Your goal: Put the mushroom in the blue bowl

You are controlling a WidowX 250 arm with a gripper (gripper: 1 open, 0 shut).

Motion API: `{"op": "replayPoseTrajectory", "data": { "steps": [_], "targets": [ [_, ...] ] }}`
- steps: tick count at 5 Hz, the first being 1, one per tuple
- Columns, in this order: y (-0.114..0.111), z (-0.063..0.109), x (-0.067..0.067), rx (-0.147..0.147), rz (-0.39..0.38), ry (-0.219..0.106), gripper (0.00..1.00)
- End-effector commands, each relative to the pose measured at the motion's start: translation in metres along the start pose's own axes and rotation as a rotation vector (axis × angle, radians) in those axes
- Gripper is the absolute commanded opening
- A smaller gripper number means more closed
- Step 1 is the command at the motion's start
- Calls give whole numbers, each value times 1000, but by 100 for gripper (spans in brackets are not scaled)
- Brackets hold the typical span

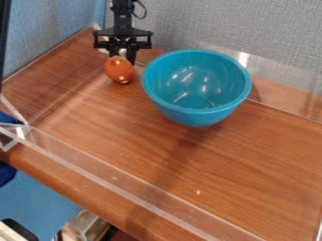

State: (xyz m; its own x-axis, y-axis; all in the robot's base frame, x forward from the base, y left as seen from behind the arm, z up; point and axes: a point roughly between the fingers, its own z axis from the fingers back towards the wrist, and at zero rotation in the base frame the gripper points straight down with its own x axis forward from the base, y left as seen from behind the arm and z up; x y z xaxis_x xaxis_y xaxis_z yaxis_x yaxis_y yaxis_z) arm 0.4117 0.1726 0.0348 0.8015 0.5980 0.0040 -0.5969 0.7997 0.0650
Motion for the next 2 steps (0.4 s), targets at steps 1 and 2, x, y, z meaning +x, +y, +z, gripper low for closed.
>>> {"op": "replayPoseTrajectory", "data": {
  "steps": [1, 2],
  "targets": [
    [0, 37, 8, -23, -44, -86, 0],
    [-8, 38, 1, -22, -68, -89, 0]
  ]
}}
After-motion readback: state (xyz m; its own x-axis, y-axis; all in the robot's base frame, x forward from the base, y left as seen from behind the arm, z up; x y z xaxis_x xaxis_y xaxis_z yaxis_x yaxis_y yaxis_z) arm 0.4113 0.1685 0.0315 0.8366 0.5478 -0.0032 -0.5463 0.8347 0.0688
